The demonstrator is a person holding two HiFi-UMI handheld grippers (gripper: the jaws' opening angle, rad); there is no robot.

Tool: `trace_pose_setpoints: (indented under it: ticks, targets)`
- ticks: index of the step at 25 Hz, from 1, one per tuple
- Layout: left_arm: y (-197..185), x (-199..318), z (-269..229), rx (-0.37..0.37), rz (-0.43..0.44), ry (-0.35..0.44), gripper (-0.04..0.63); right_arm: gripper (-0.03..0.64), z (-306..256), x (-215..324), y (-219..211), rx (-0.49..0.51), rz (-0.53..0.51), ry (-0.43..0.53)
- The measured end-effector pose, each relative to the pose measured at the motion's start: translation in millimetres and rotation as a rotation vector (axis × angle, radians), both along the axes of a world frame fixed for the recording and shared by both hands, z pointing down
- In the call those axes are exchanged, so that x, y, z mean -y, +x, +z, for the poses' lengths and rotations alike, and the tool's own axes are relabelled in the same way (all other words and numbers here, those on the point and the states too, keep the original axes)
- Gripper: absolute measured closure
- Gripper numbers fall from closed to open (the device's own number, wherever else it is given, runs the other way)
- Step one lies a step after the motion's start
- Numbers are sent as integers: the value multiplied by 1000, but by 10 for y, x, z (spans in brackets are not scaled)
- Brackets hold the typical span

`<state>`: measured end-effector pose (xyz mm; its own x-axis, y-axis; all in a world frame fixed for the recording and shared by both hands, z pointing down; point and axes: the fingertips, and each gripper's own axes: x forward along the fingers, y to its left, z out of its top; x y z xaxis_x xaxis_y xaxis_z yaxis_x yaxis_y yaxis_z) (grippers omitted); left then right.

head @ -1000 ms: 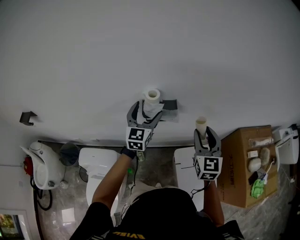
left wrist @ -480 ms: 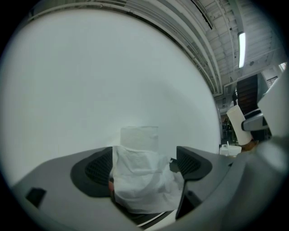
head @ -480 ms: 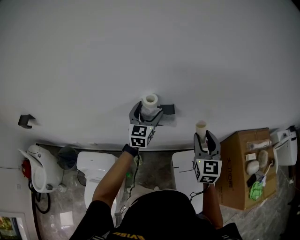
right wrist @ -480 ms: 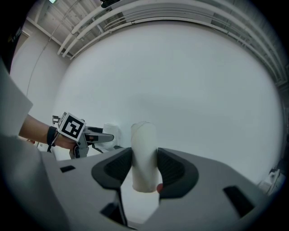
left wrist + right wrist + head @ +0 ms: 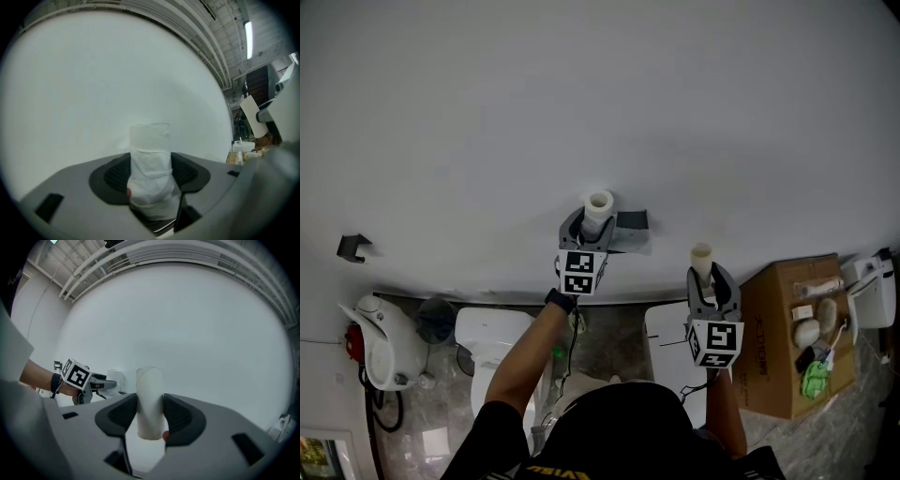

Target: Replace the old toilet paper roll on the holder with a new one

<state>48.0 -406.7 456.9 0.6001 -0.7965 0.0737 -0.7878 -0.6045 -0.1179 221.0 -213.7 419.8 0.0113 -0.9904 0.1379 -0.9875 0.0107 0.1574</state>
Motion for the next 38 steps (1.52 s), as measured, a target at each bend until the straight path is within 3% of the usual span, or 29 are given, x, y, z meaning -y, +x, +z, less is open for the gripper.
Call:
trace_pose_setpoints:
  ticks: [9, 16, 26, 38]
  targets:
    - [-29, -54, -55, 1, -2, 8, 328, 439, -60, -37, -35, -3, -4, 11]
    - [11, -218, -269, -81, 62, 44, 328, 439, -68, -56, -110, -4, 4, 11]
    - [283, -462, -345, -109, 134, 13, 328, 439, -105, -183, -24, 43, 41, 19]
    - [831, -720, -333, -84, 258, 12, 328, 439, -71, -410, 163, 57, 113, 3]
